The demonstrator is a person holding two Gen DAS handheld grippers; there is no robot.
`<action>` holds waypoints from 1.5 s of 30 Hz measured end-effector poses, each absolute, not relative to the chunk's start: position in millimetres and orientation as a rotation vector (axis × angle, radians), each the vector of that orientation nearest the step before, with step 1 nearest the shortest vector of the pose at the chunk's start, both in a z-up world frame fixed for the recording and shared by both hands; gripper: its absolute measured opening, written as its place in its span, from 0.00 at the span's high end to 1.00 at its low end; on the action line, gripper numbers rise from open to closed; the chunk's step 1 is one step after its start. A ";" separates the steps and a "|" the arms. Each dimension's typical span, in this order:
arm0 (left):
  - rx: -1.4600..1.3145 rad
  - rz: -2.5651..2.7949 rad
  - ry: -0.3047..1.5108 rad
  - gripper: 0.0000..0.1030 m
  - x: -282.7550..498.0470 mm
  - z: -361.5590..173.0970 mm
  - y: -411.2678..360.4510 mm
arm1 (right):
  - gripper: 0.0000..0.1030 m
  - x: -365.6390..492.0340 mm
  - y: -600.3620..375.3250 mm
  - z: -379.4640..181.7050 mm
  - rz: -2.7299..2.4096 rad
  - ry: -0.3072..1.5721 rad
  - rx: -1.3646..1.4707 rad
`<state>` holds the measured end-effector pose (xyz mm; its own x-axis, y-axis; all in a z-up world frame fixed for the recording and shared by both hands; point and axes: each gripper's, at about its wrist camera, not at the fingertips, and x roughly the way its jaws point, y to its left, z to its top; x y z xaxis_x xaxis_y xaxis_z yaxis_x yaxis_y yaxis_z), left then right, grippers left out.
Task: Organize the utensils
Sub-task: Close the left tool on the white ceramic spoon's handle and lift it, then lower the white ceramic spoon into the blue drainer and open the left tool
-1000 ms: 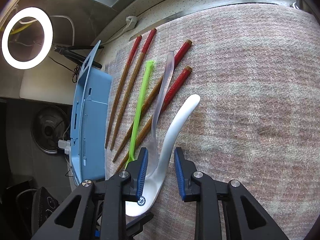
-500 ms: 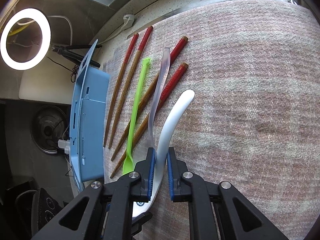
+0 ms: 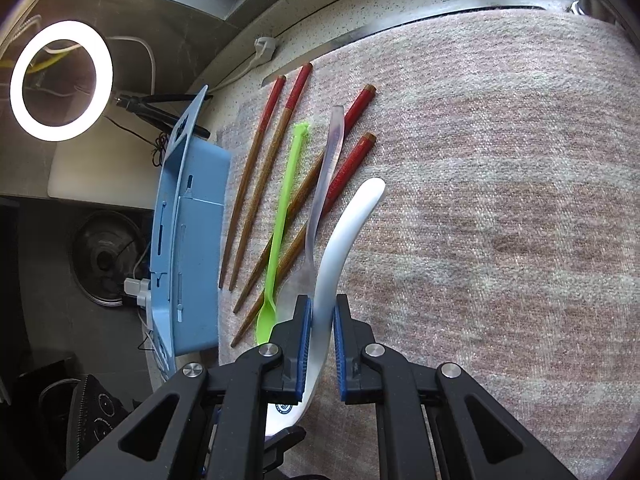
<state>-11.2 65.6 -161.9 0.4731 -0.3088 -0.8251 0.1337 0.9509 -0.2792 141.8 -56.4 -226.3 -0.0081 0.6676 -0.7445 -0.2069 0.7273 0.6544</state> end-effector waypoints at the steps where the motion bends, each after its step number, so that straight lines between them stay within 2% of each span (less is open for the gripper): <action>1: -0.190 -0.273 1.040 0.63 -11.5 -159.8 66.9 | 0.90 141.8 -56.7 -224.0 0.724 1.418 0.410; 24: -0.208 -0.181 0.935 0.63 -21.3 -116.6 141.7 | 0.91 144.9 27.6 -169.7 0.853 1.334 0.355; 45: -0.253 -0.068 0.953 0.63 -35.1 -124.8 225.7 | 0.91 139.5 144.3 -174.0 0.941 1.353 0.227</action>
<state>-35.1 225.7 -124.8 0.5794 -0.1683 -0.7974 -0.0536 0.9684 -0.2434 139.5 144.3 -174.0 -0.0729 0.6844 -0.7255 -0.4421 0.6299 0.6386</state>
